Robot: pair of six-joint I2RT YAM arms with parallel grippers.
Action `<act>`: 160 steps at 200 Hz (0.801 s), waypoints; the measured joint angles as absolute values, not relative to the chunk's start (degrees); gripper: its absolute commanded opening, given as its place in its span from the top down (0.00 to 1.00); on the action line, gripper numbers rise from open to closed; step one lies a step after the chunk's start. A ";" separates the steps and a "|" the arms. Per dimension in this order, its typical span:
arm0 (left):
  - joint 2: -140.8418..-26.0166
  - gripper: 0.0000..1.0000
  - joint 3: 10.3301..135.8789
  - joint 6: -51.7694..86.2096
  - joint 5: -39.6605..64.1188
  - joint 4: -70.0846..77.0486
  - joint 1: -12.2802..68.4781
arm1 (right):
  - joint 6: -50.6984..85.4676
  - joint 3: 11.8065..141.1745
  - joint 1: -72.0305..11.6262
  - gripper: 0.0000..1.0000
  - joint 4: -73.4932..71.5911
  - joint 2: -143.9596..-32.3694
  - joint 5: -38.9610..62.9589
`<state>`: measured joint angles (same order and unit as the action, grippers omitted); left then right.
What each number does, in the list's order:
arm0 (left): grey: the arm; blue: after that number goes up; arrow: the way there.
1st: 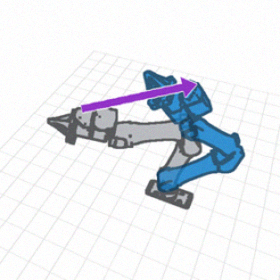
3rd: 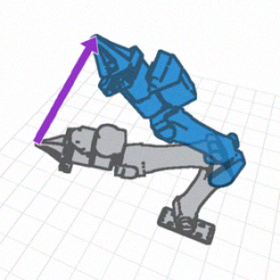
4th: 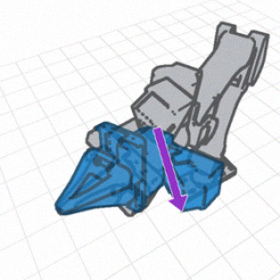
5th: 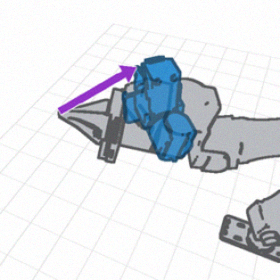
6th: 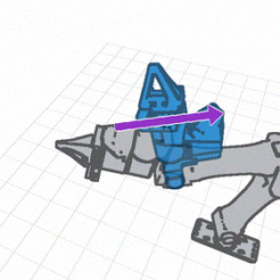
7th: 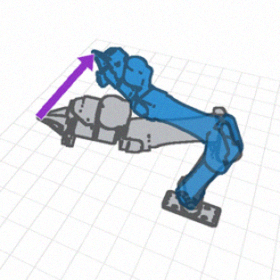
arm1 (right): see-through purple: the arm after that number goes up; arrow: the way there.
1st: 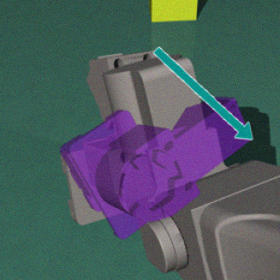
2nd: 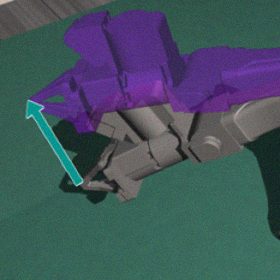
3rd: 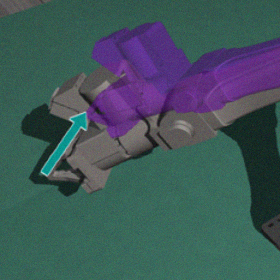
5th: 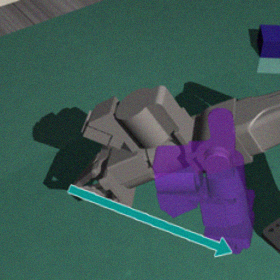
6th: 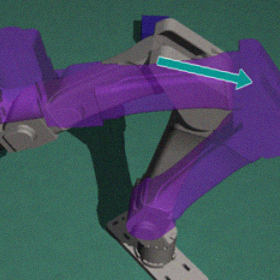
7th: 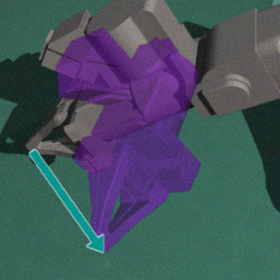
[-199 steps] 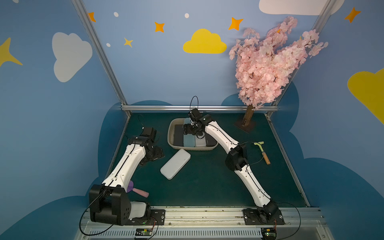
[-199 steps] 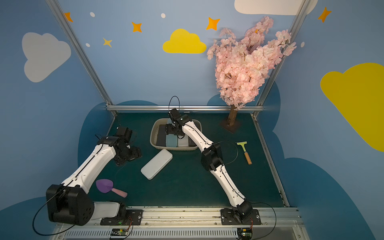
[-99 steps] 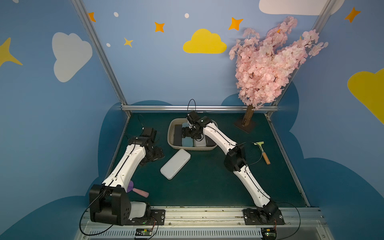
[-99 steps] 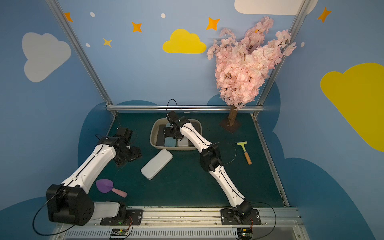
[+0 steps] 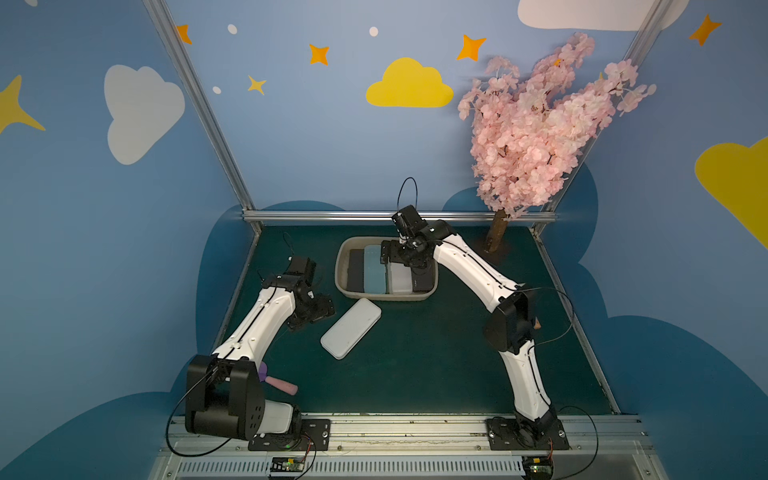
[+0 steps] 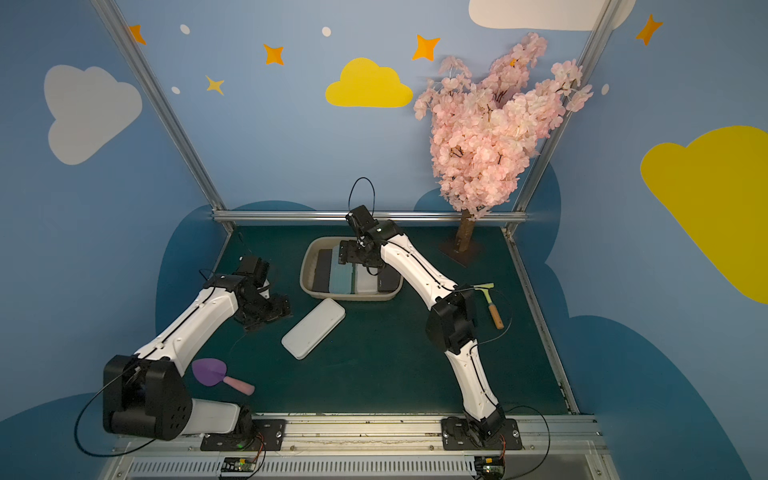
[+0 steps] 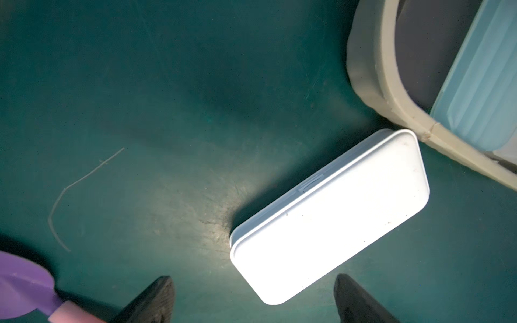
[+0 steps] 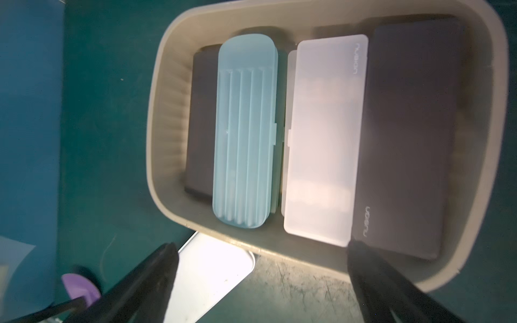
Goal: Put the pencil case into the storage box
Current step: Place the pencil case at the storage box, then pick up the pencil case from the center of the board.
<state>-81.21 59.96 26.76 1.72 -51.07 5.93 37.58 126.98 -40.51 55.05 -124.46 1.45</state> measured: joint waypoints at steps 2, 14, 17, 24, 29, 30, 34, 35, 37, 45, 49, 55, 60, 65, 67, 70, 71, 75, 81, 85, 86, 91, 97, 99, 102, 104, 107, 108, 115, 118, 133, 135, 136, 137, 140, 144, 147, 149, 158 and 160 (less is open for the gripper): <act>-81.43 0.08 59.81 26.68 1.98 -50.83 5.93 | 37.89 126.32 -40.42 0.08 54.96 -123.96 2.04; -82.37 0.08 59.11 25.91 3.27 -49.56 5.93 | 40.62 122.78 -40.14 0.10 54.74 -121.67 5.96; -82.52 0.08 59.00 25.80 3.53 -49.28 5.93 | 41.34 121.99 -40.12 0.10 54.68 -121.23 6.98; -82.89 0.08 58.76 25.45 4.16 -48.62 5.93 | 42.61 120.05 -40.12 0.11 54.30 -120.66 9.54; -83.24 0.08 58.65 25.12 4.64 -48.14 5.93 | 43.64 118.39 -40.23 0.11 53.74 -120.36 11.60; -83.29 0.08 58.65 25.06 4.67 -48.07 5.93 | 43.75 118.15 -40.25 0.11 53.71 -120.33 11.79; -83.61 0.08 58.65 24.77 5.08 -47.66 5.93 | 44.62 116.66 -40.45 0.11 53.19 -120.22 13.37; -83.64 0.08 58.65 24.73 5.17 -47.57 5.93 | 44.77 116.42 -40.47 0.11 53.08 -120.18 13.63; -83.74 0.08 58.65 24.60 5.32 -47.35 5.96 | 45.06 115.66 -40.53 0.11 52.88 -120.16 14.33; -84.40 0.08 58.65 24.10 6.11 -46.30 5.93 | 46.30 112.75 -41.08 0.11 51.70 -120.09 16.71; -84.68 0.08 58.65 23.77 6.46 -45.87 5.93 | 46.83 111.13 -41.47 0.11 51.09 -120.09 17.93; -85.23 0.08 58.65 23.42 6.98 -45.21 5.96 | 47.75 108.99 -42.06 0.11 50.35 -120.09 19.38; -85.67 0.08 58.63 23.11 7.42 -44.62 5.96 | 48.23 107.53 -42.54 0.11 50.00 -120.09 20.38; -86.11 0.08 58.57 22.81 7.88 -44.01 5.98 | 48.88 105.89 -43.11 0.10 49.43 -120.09 21.54; -86.26 0.08 58.52 22.68 8.03 -43.83 6.00 | 49.23 105.25 -43.33 0.10 49.15 -120.09 22.06; -86.43 0.08 58.43 22.48 8.27 -43.44 6.00 | 49.60 104.38 -43.57 0.10 48.71 -120.05 22.65; -86.48 0.08 58.41 22.41 8.32 -43.33 6.00 | 49.74 103.98 -43.70 0.10 48.58 -120.03 22.94; -86.76 0.08 58.15 22.22 8.69 -42.74 6.02 | 50.54 102.80 -43.97 0.10 47.81 -119.92 23.66; -87.09 0.08 57.78 22.00 9.19 -42.06 6.09 | 51.57 100.68 -44.56 0.09 46.33 -119.46 24.75; -87.26 0.08 57.47 21.85 9.50 -41.60 6.15 | 52.31 98.98 -44.99 0.09 45.25 -119.02 25.56; -87.33 0.08 57.43 21.82 9.54 -41.52 6.15 | 52.53 98.65 -45.06 0.10 45.06 -118.93 25.67; -87.55 0.08 57.06 21.65 9.87 -41.06 6.26 | 53.45 96.57 -45.43 0.09 43.88 -118.17 26.46; -87.90 0.08 56.60 21.39 10.24 -40.42 6.42 | 54.59 94.41 -45.80 0.09 42.70 -117.30 27.27; -88.03 0.08 56.49 21.37 10.37 -40.25 6.46 | 55.02 93.69 -45.93 0.09 42.33 -117.05 27.59; -88.23 0.08 56.29 21.26 10.55 -39.99 6.57 | 55.61 92.79 -46.04 0.09 41.80 -116.62 27.94; -88.36 0.08 56.12 21.19 10.66 -39.77 6.61 | 55.77 92.36 -46.11 0.09 41.47 -116.40 28.12; -88.62 0.08 55.90 21.10 10.79 -39.46 6.72 | 56.47 91.57 -46.24 0.09 40.91 -116.14 28.53; -88.68 0.08 55.83 21.10 10.81 -39.38 6.76 | 56.64 91.42 -46.26 0.09 40.80 -116.05 28.62; -89.23 0.08 55.37 20.95 11.03 -38.76 6.98 | 57.69 90.13 -46.46 0.08 39.72 -115.39 29.30; -89.45 0.08 55.20 20.91 11.14 -38.52 7.09 | 58.11 89.80 -46.57 0.08 39.29 -115.28 29.54; -90.70 0.07 54.35 20.75 11.64 -37.32 7.55 | 59.70 88.99 -47.22 0.08 36.82 -114.93 30.35; -90.85 0.07 54.26 20.73 11.77 -37.17 7.64 | 59.96 88.90 -47.31 0.08 36.40 -114.91 30.48; -90.89 0.07 54.22 20.73 11.84 -37.12 7.66 | 60.12 88.84 -47.37 0.08 36.10 -114.91 30.59; -90.91 0.07 54.19 20.75 11.86 -37.08 7.70 | 60.18 88.79 -47.40 0.08 35.97 -114.89 30.61; -91.18 0.07 54.11 20.73 12.10 -36.82 7.84 | 60.51 88.66 -47.51 0.08 35.40 -114.85 30.72; -91.35 0.07 54.06 20.73 12.27 -36.67 7.97 | 60.86 88.51 -47.64 0.08 34.74 -114.83 30.92; -91.57 0.07 54.06 20.73 12.43 -36.49 8.08 | 61.17 88.40 -47.79 0.08 34.24 -114.80 31.05; -91.66 0.07 54.06 20.71 12.51 -36.36 8.19 | 61.43 88.29 -47.88 0.08 33.85 -114.80 31.16; -92.09 0.08 54.06 20.69 13.02 -35.64 8.62 | 62.24 87.79 -48.29 0.08 32.12 -114.80 31.46; -92.18 0.08 54.06 20.69 13.13 -35.55 8.71 | 62.46 87.66 -48.42 0.08 31.73 -114.80 31.59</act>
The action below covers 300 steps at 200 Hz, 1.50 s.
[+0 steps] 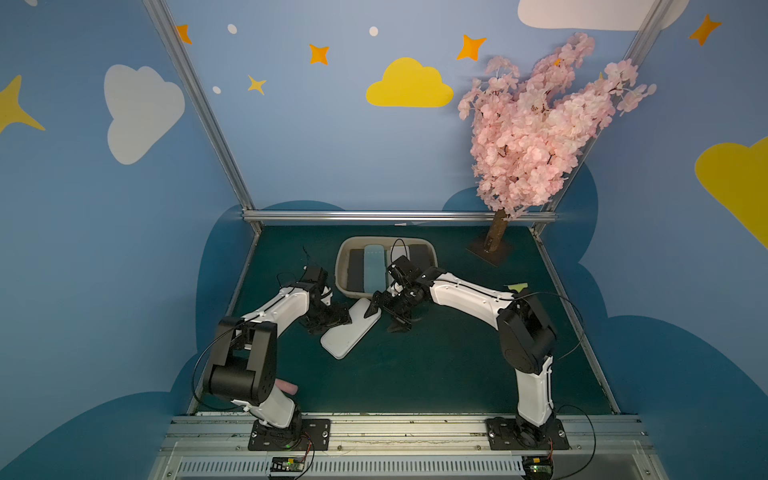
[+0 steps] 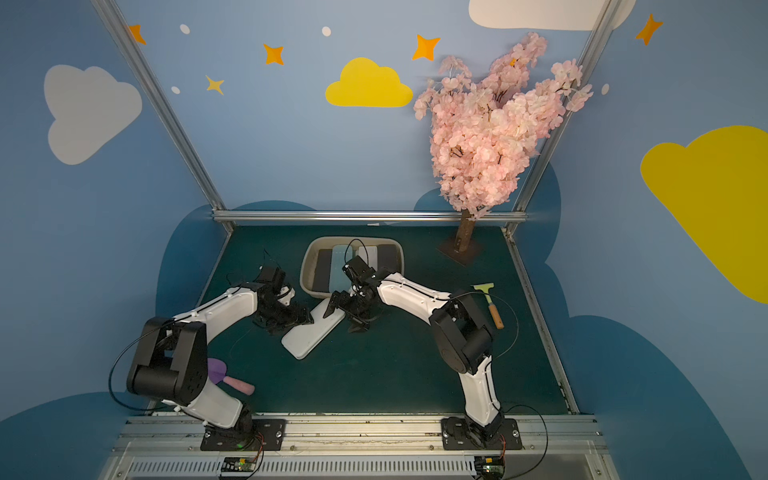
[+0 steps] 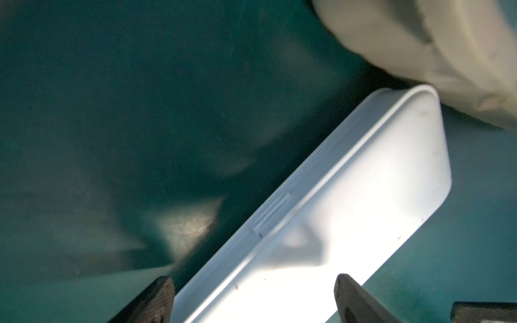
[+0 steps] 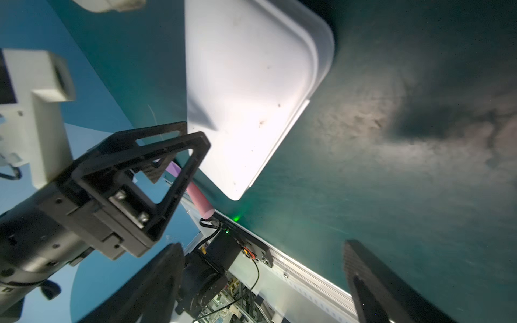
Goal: Put the pencil case into the storage box
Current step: Pick up the pencil case from the center of the board.
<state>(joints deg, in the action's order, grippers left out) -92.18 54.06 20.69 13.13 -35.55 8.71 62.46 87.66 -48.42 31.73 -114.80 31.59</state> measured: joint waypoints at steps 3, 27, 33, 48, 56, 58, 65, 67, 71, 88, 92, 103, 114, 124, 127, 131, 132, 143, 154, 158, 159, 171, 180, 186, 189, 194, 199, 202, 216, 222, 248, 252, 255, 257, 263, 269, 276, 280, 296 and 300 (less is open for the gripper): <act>-92.33 0.08 54.06 20.67 13.26 -35.40 8.93 | 62.83 87.42 -48.60 0.08 31.18 -114.80 31.68; -93.41 0.09 54.11 20.64 14.39 -34.52 11.18 | 65.12 84.58 -49.41 0.08 26.57 -114.80 32.75; -93.49 0.10 54.11 20.73 14.66 -34.41 11.84 | 65.65 83.66 -49.60 0.08 25.56 -114.80 32.95; -93.38 0.12 53.76 21.04 14.76 -34.37 13.61 | 66.76 81.36 -49.76 0.08 24.08 -114.80 33.12; -93.23 0.14 53.30 21.61 14.85 -34.17 14.48 | 67.11 80.36 -49.76 0.08 23.53 -114.83 33.21; -93.17 0.15 53.12 21.82 14.87 -34.04 14.70 | 67.13 80.07 -49.71 0.09 23.38 -114.83 33.23; -92.82 0.17 52.34 22.46 15.16 -33.65 15.53 | 67.26 79.31 -49.60 0.09 23.07 -114.83 33.21; -92.68 0.17 52.16 22.68 15.27 -33.56 15.68 | 67.24 79.11 -49.58 0.09 23.00 -114.83 33.21; -92.31 0.17 51.46 23.31 15.57 -33.28 16.25 | 67.29 78.74 -49.58 0.09 22.72 -114.83 33.23; -89.56 0.19 48.18 26.09 16.32 -31.77 18.13 | 67.18 77.19 -49.78 0.11 20.88 -114.83 33.74; -88.92 0.19 47.42 26.68 16.36 -31.33 18.39 | 67.29 76.62 -49.78 0.12 20.45 -114.80 34.04; -86.89 0.19 45.04 28.77 16.62 -29.95 18.79 | 67.29 75.07 -50.02 0.14 19.33 -114.78 34.61; -85.10 0.18 43.09 30.20 16.64 -28.69 18.81 | 67.46 73.67 -50.15 0.15 17.30 -114.76 35.40; -83.99 0.16 41.82 31.59 16.69 -27.14 18.81 | 67.29 72.97 -50.04 0.16 15.66 -114.56 35.68; -83.79 0.16 41.56 32.03 16.73 -26.72 18.81 | 67.26 72.75 -50.00 0.16 15.22 -114.45 35.75; -83.55 0.16 41.32 32.51 16.73 -26.33 18.81 | 67.20 72.47 -49.91 0.16 14.70 -114.34 35.79; -83.48 0.16 41.23 32.69 16.73 -26.17 18.81 | 67.18 72.42 -49.91 0.16 14.63 -114.34 35.81; -83.11 0.15 40.75 33.91 16.73 -25.26 18.81 | 66.78 71.92 -49.58 0.16 13.82 -114.02 35.77; -82.81 0.15 40.40 35.03 16.75 -24.56 18.81 | 65.98 71.83 -49.25 0.17 13.76 -113.84 35.46; -82.70 0.15 40.27 35.38 16.75 -24.34 18.81 | 65.58 71.83 -49.12 0.18 13.89 -113.78 34.98; -82.70 0.15 40.25 35.42 16.75 -24.32 18.81 | 65.52 71.83 -49.08 0.18 13.91 -113.78 34.92; -82.24 0.16 39.79 36.38 16.71 -23.64 18.79 | 64.12 72.03 -48.31 0.20 14.98 -113.78 33.85; -81.93 0.16 39.44 36.99 16.60 -23.20 18.76 | 62.78 72.66 -47.64 0.21 16.38 -113.82 33.17; -81.82 0.17 39.27 37.34 16.49 -22.98 18.76 | 62.04 73.43 -47.22 0.21 17.39 -113.93 32.77; -81.76 0.17 39.20 37.45 16.49 -22.90 18.76 | 61.54 73.87 -47.05 0.22 17.91 -114.02 32.71; -81.73 0.18 39.13 37.63 16.43 -22.79 18.76 | 60.99 74.56 -46.81 0.23 18.57 -114.06 32.51; -81.73 0.18 39.09 37.78 16.34 -22.70 18.76 | 60.51 75.31 -46.57 0.24 19.14 -114.10 32.29; -81.73 0.19 39.09 37.85 16.29 -22.68 18.76 | 60.14 75.70 -46.46 0.25 19.22 -114.17 32.27; -81.73 0.20 38.96 38.11 16.23 -22.50 18.72 | 59.11 77.43 -46.26 0.28 19.51 -114.78 32.32; -81.73 0.20 38.89 38.24 16.23 -22.39 18.65 | 58.98 77.97 -46.26 0.28 19.59 -115.07 32.45; -81.71 0.20 38.59 39.07 16.80 -21.85 18.11 | 57.74 80.01 -46.81 0.34 19.55 -117.01 34.22; -81.67 0.20 38.46 39.13 17.04 -21.63 17.96 | 57.71 80.36 -46.98 0.35 19.49 -117.30 34.57; -81.65 0.19 38.35 39.22 17.21 -21.47 17.85 | 57.56 80.64 -47.11 0.35 19.44 -117.54 34.68; -81.60 0.19 38.26 39.22 17.39 -21.32 17.74 | 57.56 80.86 -47.20 0.36 19.35 -117.73 34.96; -81.49 0.19 37.98 39.24 17.87 -20.82 17.47 | 57.49 81.43 -47.44 0.37 19.09 -118.26 35.29; -81.36 0.18 37.63 39.29 18.48 -20.25 17.15 | 57.39 81.97 -47.64 0.38 18.65 -118.78 35.79; -81.25 0.18 37.26 39.38 19.31 -19.68 16.62 | 57.32 82.46 -47.81 0.39 18.35 -119.26 36.25; -81.23 0.17 37.04 39.51 19.68 -19.44 16.36 | 57.30 82.74 -47.90 0.40 18.20 -119.55 36.45; -81.54 0.16 36.53 39.59 21.96 -18.65 14.85 | 57.21 83.79 -47.86 0.44 18.13 -120.36 37.74; -81.73 0.15 36.53 39.64 22.50 -18.59 14.52 | 57.23 83.99 -47.83 0.45 18.13 -120.49 38.06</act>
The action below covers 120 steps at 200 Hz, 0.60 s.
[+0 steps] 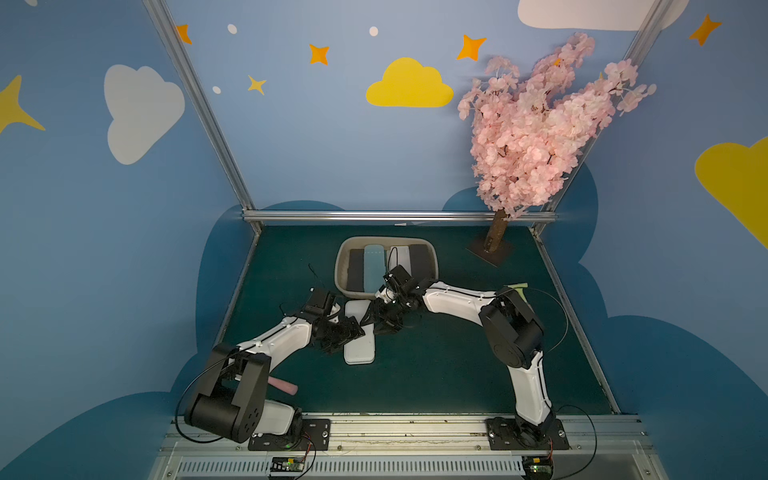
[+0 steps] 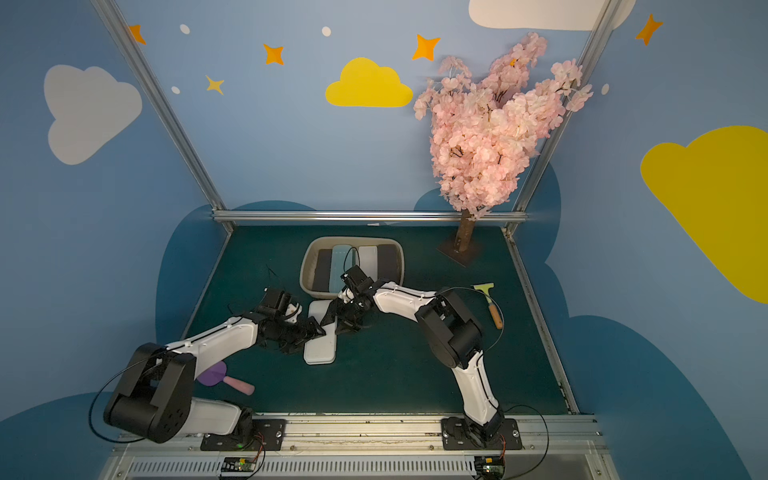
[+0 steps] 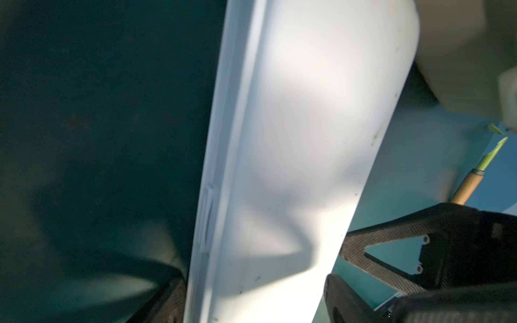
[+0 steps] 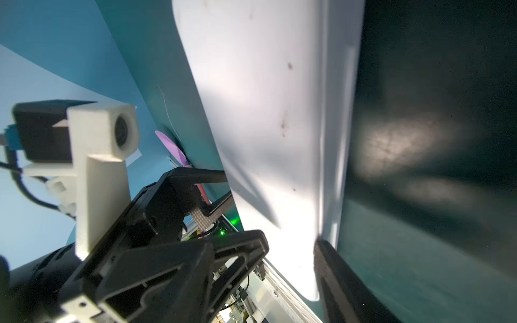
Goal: Put the pencil case into the storage box
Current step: Pick up the pencil case from the center of the board.
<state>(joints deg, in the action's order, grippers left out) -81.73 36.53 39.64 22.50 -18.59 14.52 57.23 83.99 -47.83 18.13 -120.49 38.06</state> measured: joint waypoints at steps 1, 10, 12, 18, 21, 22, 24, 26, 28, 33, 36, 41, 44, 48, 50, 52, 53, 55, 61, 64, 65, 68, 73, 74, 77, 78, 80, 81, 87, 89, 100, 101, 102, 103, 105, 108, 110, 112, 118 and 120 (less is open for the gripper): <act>-81.76 0.15 36.53 39.64 22.59 -18.59 14.46 | 57.23 84.05 -47.81 0.45 18.13 -120.53 38.24; -82.32 0.13 36.67 39.44 23.79 -18.63 13.69 | 57.43 84.36 -47.75 0.46 17.98 -120.84 38.92; -82.46 0.13 36.71 39.44 24.10 -18.65 13.50 | 57.56 84.38 -47.75 0.46 17.91 -120.88 39.07; -82.94 0.12 36.99 39.33 25.04 -18.85 12.97 | 57.78 84.44 -47.70 0.46 17.52 -121.01 39.59; -83.18 0.12 37.17 39.33 25.47 -18.98 12.75 | 57.84 84.44 -47.70 0.47 17.26 -121.12 39.83; -83.29 0.12 37.21 39.33 25.58 -19.03 12.71 | 57.89 84.44 -47.70 0.47 17.10 -121.19 40.01; -83.55 0.11 37.41 39.33 25.82 -19.20 12.53 | 57.87 84.44 -47.66 0.47 16.93 -121.27 40.21; -83.66 0.11 37.52 39.38 26.06 -19.29 12.43 | 57.84 84.42 -47.55 0.47 16.71 -121.36 40.38; -83.94 0.11 37.74 39.35 26.41 -19.46 12.27 | 57.87 84.42 -47.44 0.47 16.47 -121.43 40.58; -84.58 0.11 38.26 39.29 27.11 -19.99 11.92 | 57.91 84.40 -47.27 0.47 15.88 -121.56 40.99; -85.08 0.11 38.57 39.20 27.44 -20.29 11.70 | 58.02 84.33 -47.18 0.46 15.53 -121.64 41.19; -85.69 0.11 39.00 39.18 27.97 -20.95 11.49 | 58.04 84.18 -47.11 0.46 15.00 -121.73 41.41; -86.19 0.11 39.35 39.11 28.25 -21.30 11.29 | 58.04 84.07 -47.07 0.45 14.61 -121.82 41.56; -86.80 0.11 39.83 39.00 28.75 -21.93 11.07 | 58.00 83.88 -47.00 0.45 14.09 -121.89 41.71; -87.13 0.11 40.07 38.89 28.97 -22.20 10.92 | 58.00 83.81 -46.96 0.44 13.89 -121.89 41.74; -87.31 0.11 40.25 38.81 29.12 -22.41 10.83 | 58.00 83.68 -46.94 0.44 13.61 -121.89 41.74; -87.46 0.11 40.40 38.74 29.32 -22.61 10.76 | 58.00 83.64 -46.94 0.44 13.52 -121.89 41.74; -87.68 0.11 40.56 38.65 29.50 -22.79 10.68 | 58.00 83.50 -46.92 0.43 13.26 -121.89 41.74; -88.31 0.12 41.04 38.22 30.04 -23.44 10.44 | 57.91 83.09 -46.85 0.42 12.51 -121.84 41.71; -88.62 0.12 41.28 38.06 30.24 -23.73 10.28 | 57.91 82.81 -46.76 0.41 12.21 -121.78 41.71; -88.73 0.12 41.39 37.95 30.30 -23.88 10.22 | 57.91 82.67 -46.70 0.41 12.10 -121.78 41.74; -88.92 0.12 41.56 37.85 30.52 -24.08 10.11 | 57.91 82.41 -46.61 0.39 11.77 -121.73 41.91; -89.21 0.12 41.78 37.71 30.85 -24.36 9.96 | 57.84 81.97 -46.41 0.36 11.31 -121.58 42.19; -89.23 0.12 41.80 37.71 30.92 -24.38 9.93 | 57.82 81.91 -46.39 0.35 11.25 -121.56 42.24; -89.34 0.12 41.89 37.65 31.09 -24.45 9.85 | 57.80 81.71 -46.22 0.34 11.18 -121.36 42.33; -89.38 0.12 41.91 37.63 31.14 -24.45 9.85 | 57.80 81.60 -46.13 0.33 11.09 -121.32 42.48; -89.47 0.12 41.93 37.60 31.31 -24.45 9.80 | 57.89 81.52 -46.11 0.32 11.03 -121.25 42.52; -89.49 0.12 41.95 37.56 31.35 -24.45 9.78 | 57.95 81.47 -46.09 0.32 11.11 -121.12 42.48; -89.65 0.12 42.04 37.45 31.62 -24.45 9.74 | 57.93 81.25 -45.93 0.29 11.27 -120.86 42.68; -89.67 0.12 42.11 37.41 31.70 -24.45 9.74 | 57.74 81.25 -45.87 0.29 11.46 -120.66 42.61; -89.73 0.12 42.17 37.15 31.83 -24.51 9.74 | 56.75 81.17 -45.60 0.28 13.50 -119.96 41.41; -89.73 0.12 42.17 37.12 31.83 -24.53 9.74 | 56.55 81.12 -45.60 0.28 13.65 -119.92 41.28; -89.73 0.12 42.17 37.10 31.83 -24.53 9.74 | 56.45 81.03 -45.56 0.28 13.91 -119.83 41.12; -89.73 0.12 42.17 37.08 31.86 -24.53 9.74 | 56.38 81.01 -45.54 0.28 14.09 -119.79 41.10; -89.73 0.12 42.17 37.06 31.88 -24.53 9.74 | 55.96 80.97 -45.50 0.27 14.59 -119.68 40.80; -89.73 0.12 42.17 36.99 31.94 -24.56 9.74 | 55.81 80.97 -45.47 0.27 15.33 -119.57 40.64; -89.73 0.12 42.17 36.93 31.97 -24.58 9.74 | 55.51 80.97 -45.50 0.27 15.81 -119.46 40.21; -89.73 0.12 42.17 36.84 31.99 -24.60 9.74 | 55.31 80.97 -45.50 0.27 16.19 -119.42 40.05; -89.73 0.12 42.19 36.71 32.01 -24.62 9.74 | 54.46 80.88 -45.54 0.27 17.21 -119.20 39.18; -89.73 0.12 42.19 36.67 32.01 -24.64 9.74 | 54.17 80.86 -45.54 0.26 17.58 -119.13 39.11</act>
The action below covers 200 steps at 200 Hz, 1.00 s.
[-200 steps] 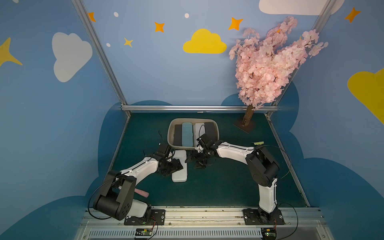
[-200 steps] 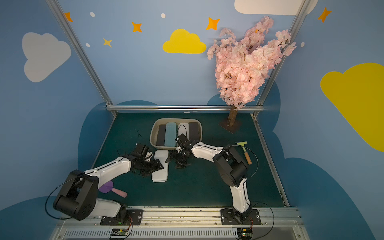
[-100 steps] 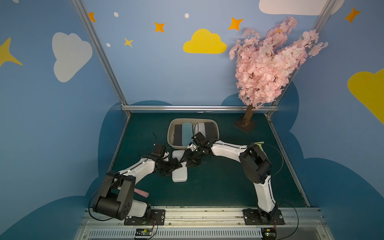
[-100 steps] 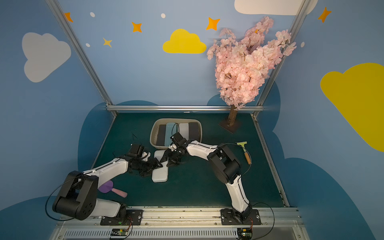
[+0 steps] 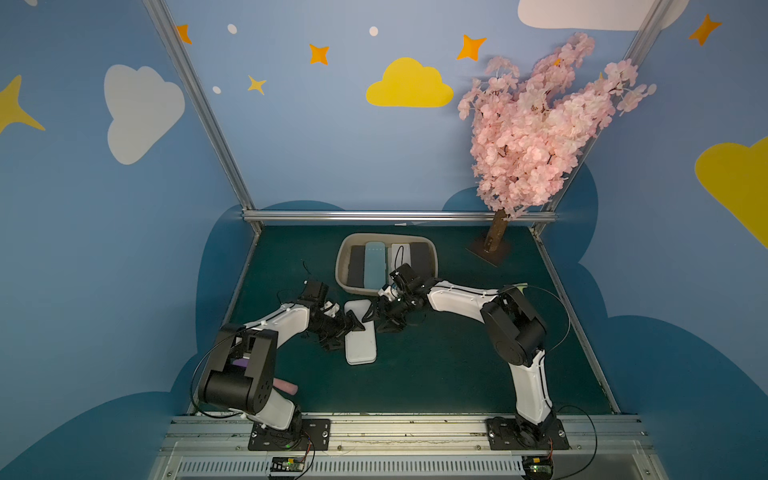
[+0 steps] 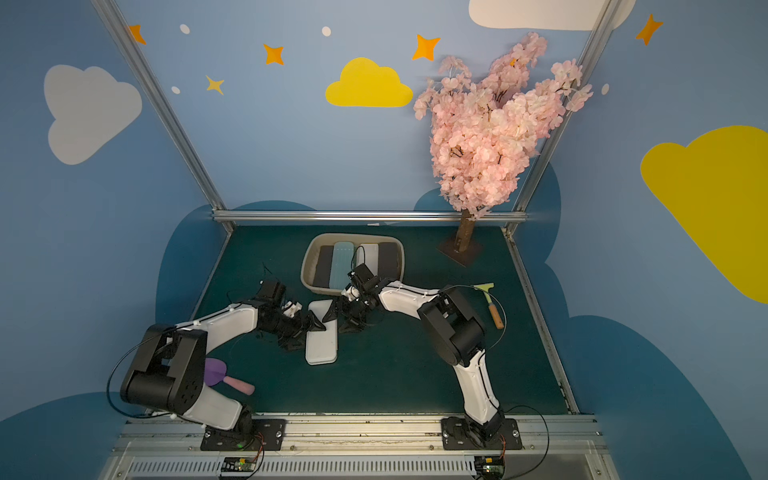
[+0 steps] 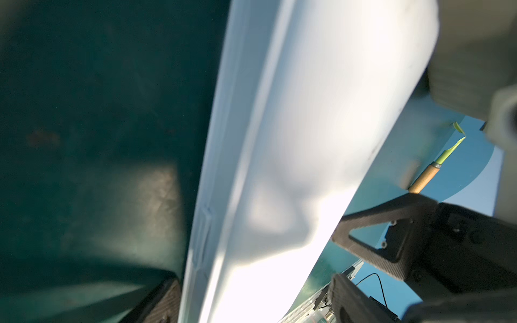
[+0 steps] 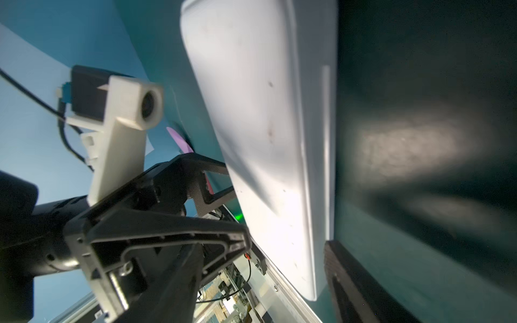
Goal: Put the pencil case into the storage box
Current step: Pick up the pencil case from the center of the board.
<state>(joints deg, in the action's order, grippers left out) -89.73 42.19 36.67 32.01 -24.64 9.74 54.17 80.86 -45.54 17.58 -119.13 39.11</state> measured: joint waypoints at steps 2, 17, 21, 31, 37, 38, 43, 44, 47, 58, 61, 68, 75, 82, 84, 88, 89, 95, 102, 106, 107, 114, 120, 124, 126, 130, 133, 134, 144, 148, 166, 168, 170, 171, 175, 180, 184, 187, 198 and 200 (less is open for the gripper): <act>-89.73 0.12 42.19 36.62 32.03 -24.64 9.74 | 53.98 80.86 -45.54 0.26 17.93 -119.00 38.79; -89.73 0.12 42.22 36.40 32.03 -24.73 9.74 | 52.99 80.31 -45.47 0.26 20.08 -118.26 37.19; -89.73 0.12 42.22 36.38 32.03 -24.73 9.74 | 52.73 80.20 -45.45 0.27 20.56 -118.15 36.97; -89.73 0.12 42.26 36.36 32.03 -24.77 9.74 | 52.14 79.99 -45.39 0.28 21.19 -118.13 36.93; -89.76 0.13 42.26 36.34 32.03 -24.77 9.74 | 52.01 79.92 -45.41 0.28 21.26 -118.15 36.99; -89.78 0.13 42.26 36.34 32.03 -24.80 9.74 | 52.03 79.92 -45.41 0.28 21.23 -118.15 36.99; -89.86 0.13 42.30 36.34 32.05 -24.80 9.74 | 52.03 79.92 -45.47 0.29 21.26 -118.21 37.17; -89.89 0.13 42.33 36.34 32.05 -24.82 9.74 | 52.03 79.92 -45.47 0.29 21.26 -118.24 37.19; -89.95 0.13 42.39 36.34 32.08 -24.86 9.74 | 52.01 79.92 -45.47 0.29 21.21 -118.28 37.34; -90.41 0.14 42.83 36.40 32.14 -25.34 9.74 | 51.96 79.92 -45.50 0.32 20.80 -118.80 38.37; -90.52 0.14 42.96 36.42 32.18 -25.47 9.74 | 51.96 79.94 -45.52 0.33 20.69 -118.91 38.68; -90.85 0.15 43.22 36.49 32.25 -25.76 9.74 | 52.01 80.05 -45.65 0.35 20.05 -119.39 39.88; -91.09 0.15 43.40 36.58 32.29 -25.91 9.74 | 51.99 80.18 -45.82 0.36 18.90 -119.87 40.88; -91.22 0.16 43.46 36.69 32.40 -25.93 9.74 | 52.23 80.42 -46.00 0.36 17.32 -120.44 42.26; -91.24 0.17 43.46 36.71 32.42 -25.93 9.74 | 52.27 80.47 -46.06 0.36 16.73 -120.68 42.76; -91.29 0.17 43.46 36.77 32.36 -25.96 9.74 | 52.38 80.55 -46.13 0.36 15.79 -120.97 43.24; -91.31 0.18 43.44 36.84 32.38 -25.93 9.74 | 52.36 80.58 -46.13 0.37 15.66 -121.03 43.35; -91.35 0.18 43.40 36.93 32.49 -25.91 9.63 | 52.53 80.62 -46.04 0.37 14.24 -121.51 44.56; -91.35 0.19 43.38 36.95 32.49 -25.89 9.65 | 52.77 80.64 -45.91 0.39 12.40 -122.02 45.54; -91.35 0.20 43.33 36.95 32.47 -25.87 9.65 | 52.84 80.64 -45.89 0.39 11.22 -122.39 45.87; -91.35 0.20 43.33 36.93 32.45 -25.87 9.65 | 52.86 80.64 -45.89 0.40 10.76 -122.50 45.98; -91.33 0.21 43.20 36.97 32.47 -25.74 9.65 | 53.01 80.62 -45.63 0.41 8.69 -123.07 46.65; -91.20 0.22 43.03 37.08 32.40 -25.61 9.65 | 53.43 80.58 -45.30 0.43 6.68 -123.59 47.35; -91.07 0.23 42.83 37.15 32.40 -25.41 9.65 | 53.89 80.51 -45.08 0.44 5.04 -123.96 47.81; -90.98 0.23 42.70 37.15 32.38 -25.28 9.63 | 54.02 80.49 -45.01 0.44 4.51 -124.07 47.90; -90.80 0.24 42.48 37.19 32.36 -25.06 9.63 | 54.35 80.34 -44.80 0.45 3.03 -124.36 48.25; -90.67 0.24 42.33 37.28 32.36 -24.86 9.63 | 54.70 80.14 -44.66 0.46 1.80 -124.57 48.60; -90.61 0.24 42.24 37.30 32.29 -24.75 9.63 | 54.85 80.03 -44.60 0.46 1.19 -124.66 48.71; -90.00 0.25 41.54 37.50 32.18 -23.97 9.63 | 56.14 79.31 -44.25 0.48 -2.68 -125.10 49.67; -89.73 0.26 41.21 37.52 32.12 -23.55 9.63 | 56.64 79.00 -44.16 0.48 -3.90 -125.19 50.00; -88.12 0.27 39.48 37.87 31.88 -21.69 9.63 | 58.76 78.30 -43.88 0.49 -7.53 -125.34 51.57; -87.99 0.27 39.38 37.85 31.83 -21.54 9.63 | 58.87 78.28 -43.86 0.49 -7.66 -125.36 51.68; -87.77 0.27 39.18 37.89 31.79 -21.26 9.63 | 59.00 78.28 -43.83 0.49 -7.79 -125.36 51.81; -87.68 0.27 39.09 37.91 31.79 -21.15 9.63 | 59.13 78.28 -43.81 0.49 -7.92 -125.36 51.90; -87.29 0.27 38.74 37.93 31.73 -20.58 9.63 | 59.31 78.26 -43.79 0.49 -8.08 -125.38 52.07; -86.80 0.27 38.33 37.98 31.70 -19.97 9.63 | 59.37 78.26 -43.75 0.49 -8.10 -125.38 52.29; -86.50 0.27 38.09 38.00 31.59 -19.64 9.63 | 59.33 78.24 -43.72 0.49 -8.03 -125.38 52.45; -86.32 0.27 37.91 38.00 31.55 -19.44 9.65 | 59.31 78.24 -43.70 0.48 -7.99 -125.38 52.60; -85.84 0.27 37.45 38.09 31.44 -18.83 9.65 | 58.41 78.37 -43.62 0.47 -6.96 -125.38 52.86; -85.80 0.27 37.39 38.11 31.42 -18.76 9.65 | 58.17 78.46 -43.62 0.47 -6.63 -125.38 52.95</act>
<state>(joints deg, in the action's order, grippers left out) -85.80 37.39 38.11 31.42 -18.76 9.65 58.17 78.46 -43.62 -6.63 -125.38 52.95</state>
